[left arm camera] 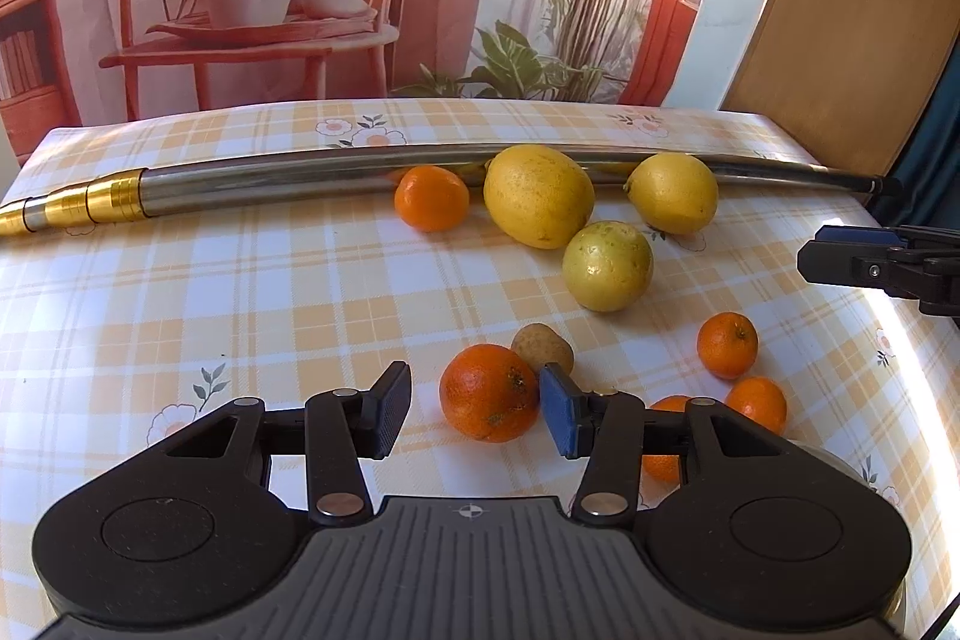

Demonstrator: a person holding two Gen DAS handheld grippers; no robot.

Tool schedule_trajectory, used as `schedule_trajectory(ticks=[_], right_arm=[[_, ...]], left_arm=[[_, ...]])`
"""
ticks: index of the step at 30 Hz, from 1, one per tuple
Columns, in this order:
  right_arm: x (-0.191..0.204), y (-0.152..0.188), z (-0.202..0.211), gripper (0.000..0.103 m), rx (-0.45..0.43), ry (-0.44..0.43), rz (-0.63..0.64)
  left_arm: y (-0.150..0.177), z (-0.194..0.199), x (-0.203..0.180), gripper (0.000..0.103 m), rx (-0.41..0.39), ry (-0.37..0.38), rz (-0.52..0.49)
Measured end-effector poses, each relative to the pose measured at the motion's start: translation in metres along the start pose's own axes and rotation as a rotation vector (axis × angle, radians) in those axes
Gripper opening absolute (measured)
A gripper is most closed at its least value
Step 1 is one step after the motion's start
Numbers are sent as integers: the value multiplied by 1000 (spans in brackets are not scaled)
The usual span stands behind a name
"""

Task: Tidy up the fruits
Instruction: 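Move the left gripper to a mandarin orange and close on it, then lift the orange with left gripper while right grasps another yellow lemon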

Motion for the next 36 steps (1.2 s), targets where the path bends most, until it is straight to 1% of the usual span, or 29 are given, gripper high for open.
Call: schedule_trajectory(ticks=[2,3,4,5,9,13,18,22,26,30,32,36], right_arm=[[0,0,-3,60,4,-2,-4],[0,0,-4,60,6,-3,-4],[0,0,-5,60,8,-4,-5],[1,0,-6,60,11,-4,-4],[3,0,-8,60,18,-8,7],[6,-2,-11,60,21,-13,20],[14,-5,-14,60,13,-25,44],[25,-7,-23,60,17,-67,72],[39,-11,-38,59,1,-104,126],[48,-11,-56,59,-5,-133,135],[51,-10,-67,59,9,-134,148],[55,-5,-86,57,58,-121,144]], left_arm=[[1,-4,-2,50,11,0,-7],[2,-6,-2,48,19,-4,-13],[3,-7,-2,43,28,-6,-17],[4,-8,-2,41,36,-9,-18],[7,-2,0,41,25,-13,-12],[10,9,5,41,4,-57,4],[9,36,14,41,-58,-86,100],[10,53,19,41,-93,-105,151],[12,63,21,41,-116,-115,179],[13,68,22,41,-134,-118,202],[17,69,22,41,-134,-111,213],[22,68,17,41,-127,-107,193]])
Point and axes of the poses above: each gripper's, at about its wrist camera, not at the fingertips, and z roughly against the way its jaws point, x to its left, y to its underside, the point moved 6 cm from there along -z, roughly the way its jaws point, and after that the axes turned 4 degrees about -x, right-handed, at the moved point
